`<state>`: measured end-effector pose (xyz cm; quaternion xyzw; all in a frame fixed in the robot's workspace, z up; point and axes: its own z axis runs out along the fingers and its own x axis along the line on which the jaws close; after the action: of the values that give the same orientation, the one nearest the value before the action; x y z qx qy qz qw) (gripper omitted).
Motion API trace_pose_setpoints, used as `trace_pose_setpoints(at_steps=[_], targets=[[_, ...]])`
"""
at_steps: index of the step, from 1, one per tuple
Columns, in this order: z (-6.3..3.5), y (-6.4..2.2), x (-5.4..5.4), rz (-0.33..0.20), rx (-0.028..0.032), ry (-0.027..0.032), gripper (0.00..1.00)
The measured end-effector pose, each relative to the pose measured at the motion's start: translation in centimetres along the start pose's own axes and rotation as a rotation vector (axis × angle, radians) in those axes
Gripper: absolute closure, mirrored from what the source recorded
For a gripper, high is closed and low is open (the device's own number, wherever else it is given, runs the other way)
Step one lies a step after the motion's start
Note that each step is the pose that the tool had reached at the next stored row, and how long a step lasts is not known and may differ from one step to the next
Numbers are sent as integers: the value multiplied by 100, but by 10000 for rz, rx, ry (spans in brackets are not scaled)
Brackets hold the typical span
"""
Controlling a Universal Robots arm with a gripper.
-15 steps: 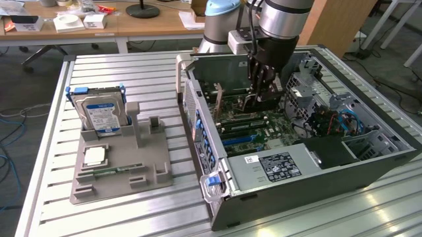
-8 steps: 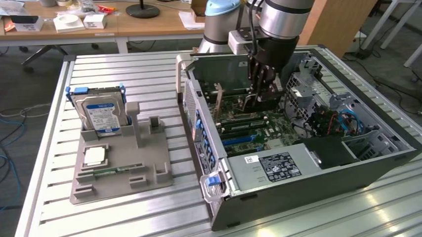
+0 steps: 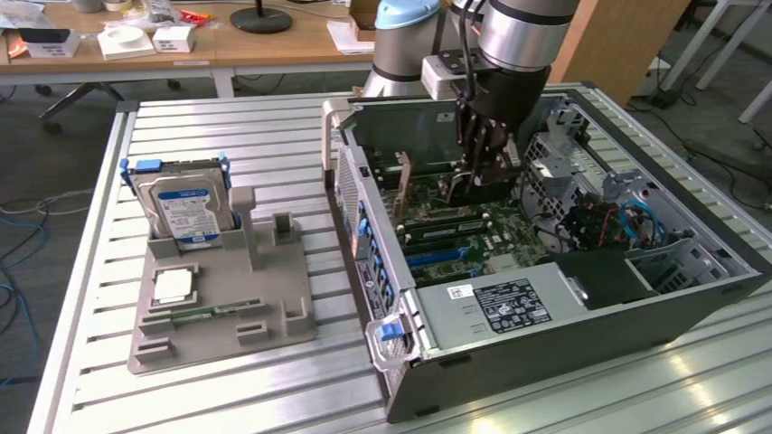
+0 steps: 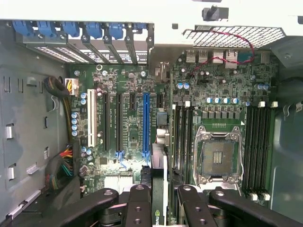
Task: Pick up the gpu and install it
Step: 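Insert the gpu into the slot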
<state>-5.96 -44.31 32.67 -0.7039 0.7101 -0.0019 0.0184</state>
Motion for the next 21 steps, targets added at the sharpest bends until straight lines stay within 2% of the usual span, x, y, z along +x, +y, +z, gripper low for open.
trace_pose_setpoints(at_steps=[7,21], targets=[[-1,-2,39,0,0,-1,74],[20,-2,41,0,0,-2,74]])
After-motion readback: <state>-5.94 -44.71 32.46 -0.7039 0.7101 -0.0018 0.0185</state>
